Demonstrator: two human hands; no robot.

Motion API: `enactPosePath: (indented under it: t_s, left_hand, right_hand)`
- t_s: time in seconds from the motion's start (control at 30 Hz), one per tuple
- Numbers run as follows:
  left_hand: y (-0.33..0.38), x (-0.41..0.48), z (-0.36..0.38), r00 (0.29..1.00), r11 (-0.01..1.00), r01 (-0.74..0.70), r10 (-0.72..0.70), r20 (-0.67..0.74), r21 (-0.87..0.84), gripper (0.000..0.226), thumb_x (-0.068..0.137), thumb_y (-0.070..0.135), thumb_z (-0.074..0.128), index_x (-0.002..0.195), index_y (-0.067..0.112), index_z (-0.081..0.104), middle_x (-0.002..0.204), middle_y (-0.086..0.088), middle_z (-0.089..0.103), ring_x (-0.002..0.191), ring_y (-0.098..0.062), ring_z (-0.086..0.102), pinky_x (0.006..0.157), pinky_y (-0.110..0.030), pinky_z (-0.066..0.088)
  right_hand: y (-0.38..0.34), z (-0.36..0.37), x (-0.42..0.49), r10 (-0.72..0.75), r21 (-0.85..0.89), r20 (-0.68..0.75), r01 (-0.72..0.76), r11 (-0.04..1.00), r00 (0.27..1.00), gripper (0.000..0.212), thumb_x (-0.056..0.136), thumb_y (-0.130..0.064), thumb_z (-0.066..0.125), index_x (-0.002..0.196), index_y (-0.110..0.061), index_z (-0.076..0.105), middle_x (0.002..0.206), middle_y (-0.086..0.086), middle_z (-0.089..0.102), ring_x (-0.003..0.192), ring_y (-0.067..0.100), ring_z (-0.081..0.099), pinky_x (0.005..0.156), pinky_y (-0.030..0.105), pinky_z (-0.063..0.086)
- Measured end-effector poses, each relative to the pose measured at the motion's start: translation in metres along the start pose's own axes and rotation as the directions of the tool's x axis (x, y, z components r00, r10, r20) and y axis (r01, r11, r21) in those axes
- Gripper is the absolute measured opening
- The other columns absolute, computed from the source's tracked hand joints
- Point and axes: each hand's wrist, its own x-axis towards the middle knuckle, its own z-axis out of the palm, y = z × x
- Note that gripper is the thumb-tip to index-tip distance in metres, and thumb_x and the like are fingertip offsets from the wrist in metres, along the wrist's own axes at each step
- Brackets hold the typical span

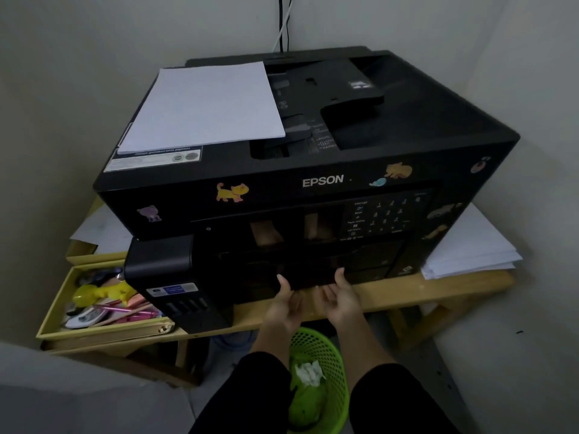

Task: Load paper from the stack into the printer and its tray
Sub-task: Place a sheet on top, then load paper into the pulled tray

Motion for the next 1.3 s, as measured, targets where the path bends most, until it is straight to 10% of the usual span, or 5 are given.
enactPosePath:
  t_s: [0.7,0.93,1.03,1.17,1.3]
  left_hand:
    - [-0.008,-0.032,0.036,0.987,0.988,-0.037,0.013,-0.163,-0.147,0.068,0.081,0.070,0.046,0.118,0.015,0.057,0.113,-0.011,0.064,0.097,-0.029,0.062,0.081,-0.038,0.052]
    - [-0.017,-0.043,0.034,0.816,0.898,0.160,0.113,-0.567,0.409,0.073,0.081,0.068,0.050,0.130,0.015,0.045,0.131,-0.012,0.047,0.109,-0.027,0.053,0.091,-0.039,0.047]
    - [-0.017,-0.072,0.037,0.657,0.600,0.261,0.464,-0.594,0.756,0.097,0.082,0.062,0.055,0.147,0.004,0.015,0.148,-0.015,0.022,0.128,-0.033,0.034,0.102,-0.041,0.035]
    - [-0.027,-0.076,0.017,0.750,-0.005,0.238,0.636,-0.180,0.971,0.082,0.094,0.059,0.031,0.152,0.008,0.004,0.158,-0.014,0.007,0.145,-0.033,0.012,0.119,-0.046,0.011]
    - [-0.023,-0.070,0.012,0.841,-0.281,0.160,0.541,0.018,0.946,0.067,0.099,0.052,0.014,0.154,0.014,0.004,0.161,-0.009,0.001,0.150,-0.026,-0.004,0.122,-0.043,-0.002]
  right_hand:
    - [0.008,-0.012,0.013,-0.068,-0.357,-0.253,-0.028,0.934,0.965,0.066,0.075,-0.059,0.067,0.109,-0.003,0.059,0.060,0.001,0.049,0.043,0.012,0.039,0.037,0.023,0.032]
    - [0.007,-0.008,-0.014,-0.330,-0.539,-0.453,0.041,0.842,0.828,0.081,0.075,-0.045,0.074,0.133,0.000,0.038,0.122,0.022,0.052,0.104,0.036,0.057,0.083,0.043,0.051]
    - [0.007,-0.010,-0.029,-0.621,-0.835,-0.308,0.108,0.539,0.721,0.096,0.078,-0.036,0.074,0.146,-0.006,0.013,0.147,0.023,0.021,0.128,0.044,0.033,0.101,0.050,0.041]
    - [0.013,-0.026,-0.032,-0.739,-0.966,0.258,0.151,-0.210,0.622,0.051,0.092,-0.030,0.055,0.135,-0.006,0.044,0.147,0.017,0.031,0.133,0.036,0.030,0.110,0.044,0.029]
    - [0.011,-0.036,-0.026,-0.523,-0.840,0.522,0.298,-0.453,0.674,0.042,0.101,-0.024,0.035,0.137,-0.005,0.046,0.147,0.013,0.041,0.143,0.029,0.025,0.120,0.043,0.013]
